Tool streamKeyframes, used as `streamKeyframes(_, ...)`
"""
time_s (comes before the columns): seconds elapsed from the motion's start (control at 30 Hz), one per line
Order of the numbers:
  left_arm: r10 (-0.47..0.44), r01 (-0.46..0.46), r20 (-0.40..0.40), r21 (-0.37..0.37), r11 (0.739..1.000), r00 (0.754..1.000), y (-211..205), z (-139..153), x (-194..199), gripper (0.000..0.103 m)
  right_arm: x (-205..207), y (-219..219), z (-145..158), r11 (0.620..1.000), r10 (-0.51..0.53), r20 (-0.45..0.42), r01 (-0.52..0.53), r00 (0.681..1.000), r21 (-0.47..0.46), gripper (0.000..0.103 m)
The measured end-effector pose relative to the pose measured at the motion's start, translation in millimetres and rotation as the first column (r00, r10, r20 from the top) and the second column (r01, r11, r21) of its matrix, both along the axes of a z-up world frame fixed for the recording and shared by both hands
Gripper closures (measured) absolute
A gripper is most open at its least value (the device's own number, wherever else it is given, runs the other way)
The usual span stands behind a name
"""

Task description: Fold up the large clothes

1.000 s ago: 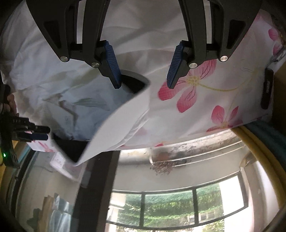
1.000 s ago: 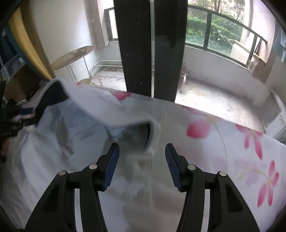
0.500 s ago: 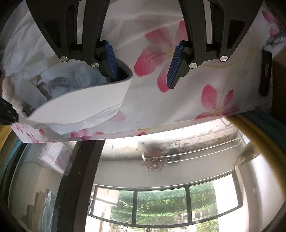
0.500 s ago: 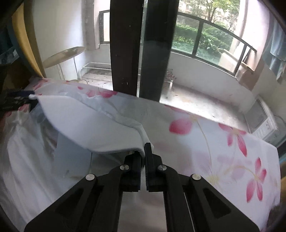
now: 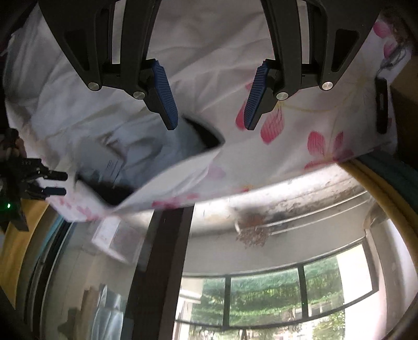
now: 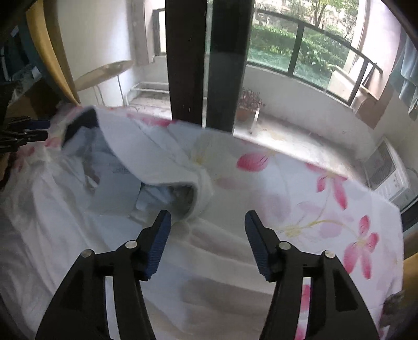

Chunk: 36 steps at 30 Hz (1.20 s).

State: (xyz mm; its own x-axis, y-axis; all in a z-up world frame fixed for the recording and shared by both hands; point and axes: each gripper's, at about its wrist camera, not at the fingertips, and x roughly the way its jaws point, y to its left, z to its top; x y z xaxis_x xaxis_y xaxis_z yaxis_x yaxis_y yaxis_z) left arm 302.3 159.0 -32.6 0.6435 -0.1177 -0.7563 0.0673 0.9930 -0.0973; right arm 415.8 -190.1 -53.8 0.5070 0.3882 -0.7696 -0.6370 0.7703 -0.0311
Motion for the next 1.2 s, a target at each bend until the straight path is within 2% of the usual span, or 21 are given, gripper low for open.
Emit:
streamKeyframes(0.13, 0.025, -0.021, 0.06, -0.062, 0.998, 0.998, 6, 16, 18, 0.047, 21, 0, 16, 0.997, -0.003, -0.012, 0.004, 1.0, 0.072, 0.036)
streamKeyframes(0.23, 0.018, -0.006, 0.08, -0.144, 0.99, 0.997, 8, 20, 39, 0.046, 48, 9, 13, 0.99, 0.002, -0.083, 0.01, 0.997, 0.143, 0.035)
streamKeyframes(0.27, 0.011, 0.002, 0.077, -0.166, 0.986, 0.997, 9, 18, 48, 0.042, 58, 15, 7, 0.988, 0.003, -0.118, 0.016, 0.993, 0.155, 0.035)
streamKeyframes(0.33, 0.01, -0.002, 0.042, -0.178, 0.984, 0.999, 8, 6, 65, 0.042, 68, 25, -5, 0.986, 0.025, -0.182, 0.006, 0.983, 0.168, 0.035)
streamKeyframes(0.47, 0.025, -0.031, -0.047, -0.134, 0.99, 0.999, 8, -23, 80, 0.041, 80, 43, -36, 0.982, 0.105, -0.329, -0.047, 0.938, 0.181, 0.035)
streamKeyframes(0.53, -0.012, 0.0, -0.092, -0.13, 0.991, 0.996, 10, -36, 79, 0.041, 76, 50, -46, 0.977, 0.159, -0.372, -0.091, 0.915, 0.195, 0.035)
streamKeyframes(0.6, -0.06, 0.041, -0.135, -0.141, 0.989, 0.989, 11, -49, 75, 0.041, 69, 51, -47, 0.969, 0.198, -0.364, -0.125, 0.91, 0.213, 0.035)
streamKeyframes(0.67, -0.1, 0.074, -0.176, -0.15, 0.986, 0.979, 12, -61, 71, 0.04, 67, 53, -48, 0.954, 0.254, -0.393, -0.163, 0.884, 0.251, 0.035)
streamKeyframes(0.7, -0.119, 0.097, -0.152, -0.145, 0.985, 0.981, 12, -60, 67, 0.038, 64, 54, -48, 0.952, 0.267, -0.391, -0.177, 0.881, 0.251, 0.036)
streamKeyframes(0.73, -0.136, 0.112, -0.157, -0.151, 0.982, 0.978, 12, -61, 66, 0.037, 62, 57, -48, 0.951, 0.276, -0.388, -0.191, 0.88, 0.243, 0.041)
streamKeyframes(0.77, -0.15, 0.126, -0.157, -0.154, 0.98, 0.976, 12, -61, 64, 0.037, 59, 61, -48, 0.952, 0.281, -0.376, -0.205, 0.883, 0.229, 0.051)
streamKeyframes(0.8, -0.158, 0.133, -0.159, -0.153, 0.979, 0.975, 13, -61, 64, 0.037, 57, 64, -49, 0.955, 0.275, -0.367, -0.209, 0.889, 0.209, 0.071)
streamKeyframes(0.9, -0.189, 0.167, -0.157, -0.144, 0.975, 0.969, 8, -61, 60, 0.037, 50, 70, -46, 0.951, 0.293, -0.346, -0.235, 0.892, 0.198, 0.081)
streamKeyframes(0.97, -0.219, 0.198, -0.156, -0.138, 0.97, 0.963, 2, -60, 59, 0.04, 47, 70, -40, 0.951, 0.294, -0.306, -0.247, 0.905, 0.184, 0.085)
streamKeyframes(1.03, -0.238, 0.223, -0.153, -0.107, 0.969, 0.959, -6, -59, 56, 0.058, 45, 67, -30, 0.957, 0.278, -0.226, -0.249, 0.934, 0.15, 0.089)
streamKeyframes(1.1, -0.237, 0.225, -0.127, -0.097, 0.969, 0.963, -7, -54, 52, 0.084, 40, 70, -19, 0.966, 0.254, -0.123, -0.244, 0.959, 0.089, 0.09)
streamKeyframes(1.17, -0.209, 0.205, -0.07, -0.054, 0.977, 0.975, -8, -44, 49, 0.09, 33, 73, -8, 0.97, 0.24, -0.01, -0.24, 0.971, 0.043, 0.09)
streamKeyframes(1.2, -0.191, 0.191, -0.015, -0.025, 0.981, 0.981, -10, -36, 46, 0.091, 28, 75, -4, 0.97, 0.241, 0.05, -0.242, 0.969, 0.015, 0.09)
